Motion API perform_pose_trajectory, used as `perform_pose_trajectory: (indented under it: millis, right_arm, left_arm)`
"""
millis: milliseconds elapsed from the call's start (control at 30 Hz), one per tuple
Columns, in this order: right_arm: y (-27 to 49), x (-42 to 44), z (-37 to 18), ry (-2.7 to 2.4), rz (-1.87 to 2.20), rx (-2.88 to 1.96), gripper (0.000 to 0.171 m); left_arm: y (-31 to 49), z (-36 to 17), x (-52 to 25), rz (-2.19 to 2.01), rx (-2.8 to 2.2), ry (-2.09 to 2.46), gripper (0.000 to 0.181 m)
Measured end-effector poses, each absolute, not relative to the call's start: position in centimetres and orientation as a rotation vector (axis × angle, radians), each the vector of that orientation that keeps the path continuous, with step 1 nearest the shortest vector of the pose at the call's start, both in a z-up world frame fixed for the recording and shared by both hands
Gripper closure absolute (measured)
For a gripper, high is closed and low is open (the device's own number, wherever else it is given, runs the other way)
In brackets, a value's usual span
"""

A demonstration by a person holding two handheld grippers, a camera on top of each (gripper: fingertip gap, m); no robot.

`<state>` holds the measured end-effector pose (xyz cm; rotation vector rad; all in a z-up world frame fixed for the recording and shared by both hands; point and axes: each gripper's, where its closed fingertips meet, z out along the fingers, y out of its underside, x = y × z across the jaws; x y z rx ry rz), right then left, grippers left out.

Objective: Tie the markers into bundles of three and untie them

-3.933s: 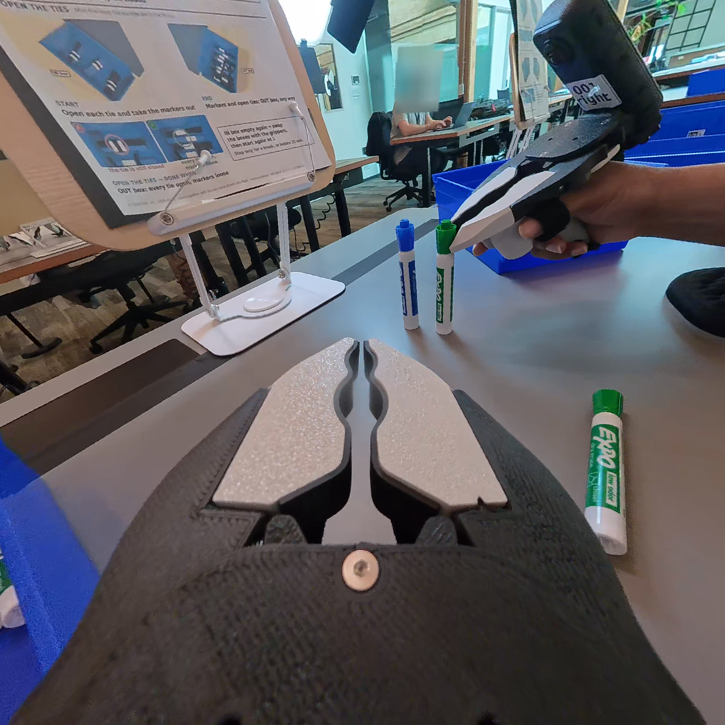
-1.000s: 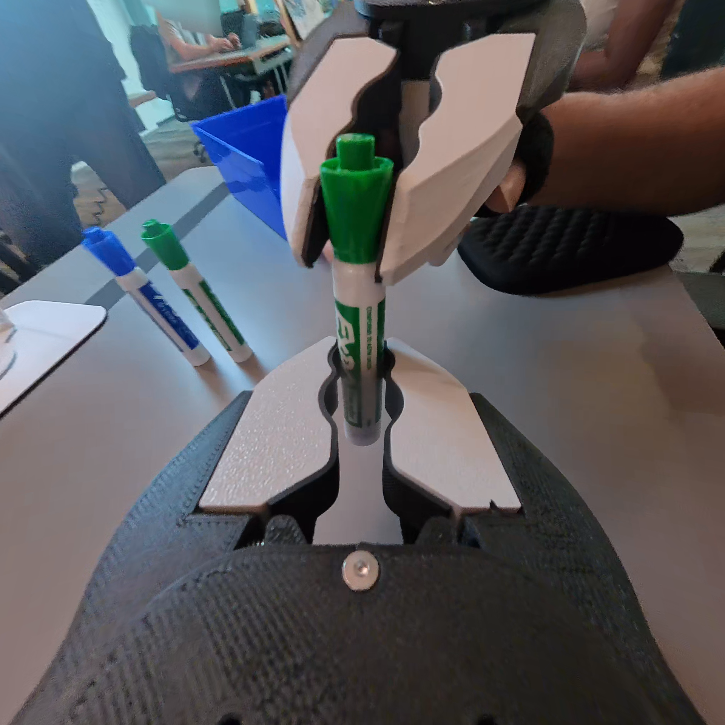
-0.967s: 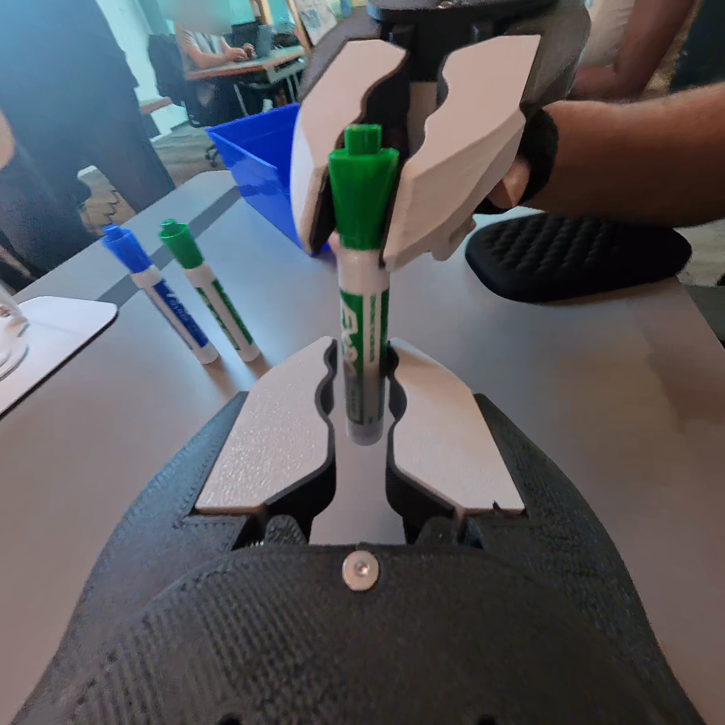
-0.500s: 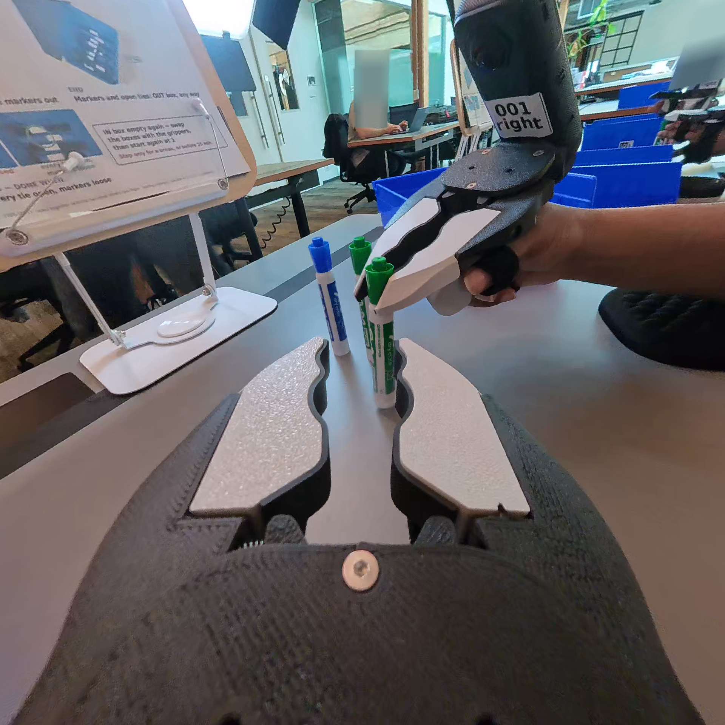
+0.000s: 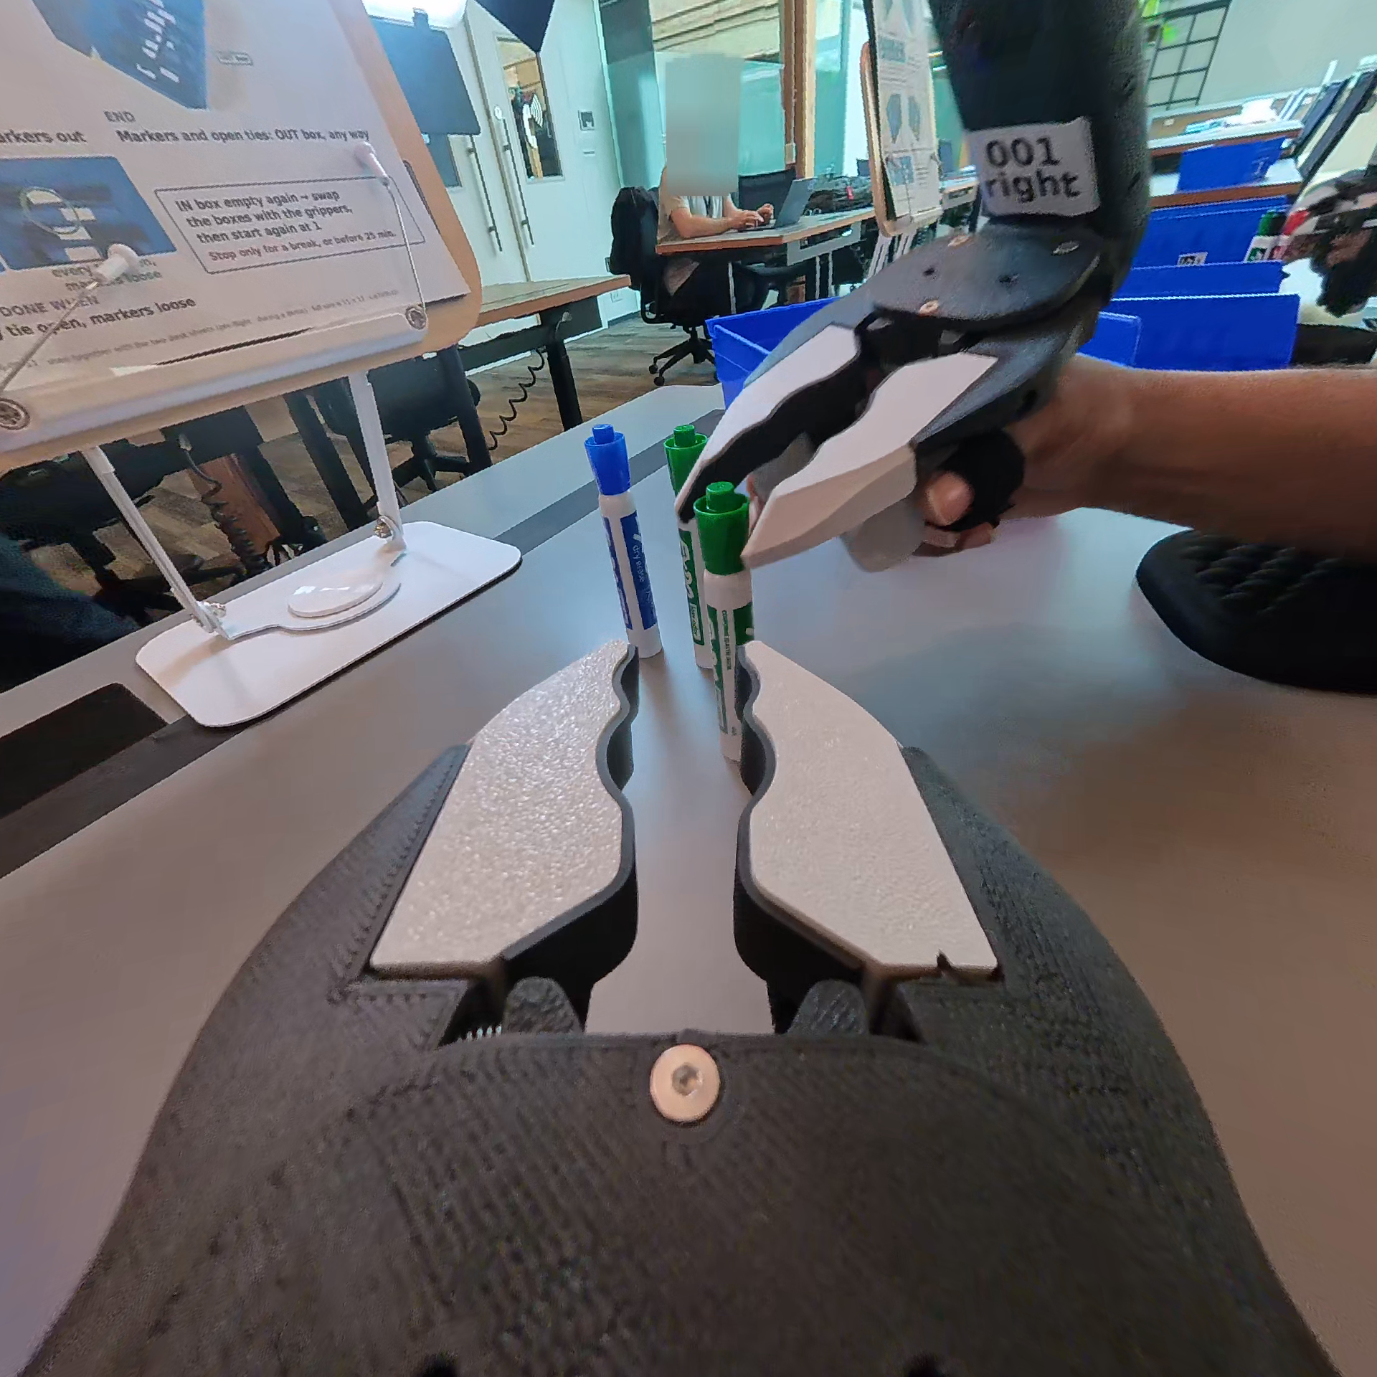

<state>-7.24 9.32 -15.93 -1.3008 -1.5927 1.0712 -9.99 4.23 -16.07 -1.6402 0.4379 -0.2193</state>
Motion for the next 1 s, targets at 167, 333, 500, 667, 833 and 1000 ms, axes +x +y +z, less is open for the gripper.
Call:
perform_pose_trajectory:
  millis: [167, 333, 500, 667, 833, 1000]
  right_arm:
    - [10.0, -4.6, -15.1, -1.598, 0.972, -1.282, 0.128]
    - [11.4, -2.7, -15.2, -1.562, 0.994, -1.315, 0.135]
    - [10.0, -4.0, -16.7, -1.589, 1.026, -1.321, 0.136]
    - [9.7, -6.1, -19.3, -1.581, 0.970, -1.340, 0.136]
    - [9.9, -7.5, -20.7, -1.601, 0.962, -1.360, 0.147]
    - [8.5, -7.2, -20.5, -1.655, 1.059, -1.308, 0.153]
  left_arm:
    - [4.2, -16.1, -10.5, -0.199, -1.646, 0.423, 0.158]
    - [4.3, -16.3, -10.6, -0.200, -1.648, 0.419, 0.157]
    - [4.4, -16.5, -9.8, -0.213, -1.646, 0.448, 0.156]
    - [4.2, -16.8, -8.9, -0.260, -1.653, 0.479, 0.152]
    - [4.0, -16.8, -8.2, -0.309, -1.643, 0.502, 0.141]
    - [3.9, -16.9, -7.8, -0.362, -1.639, 0.511, 0.136]
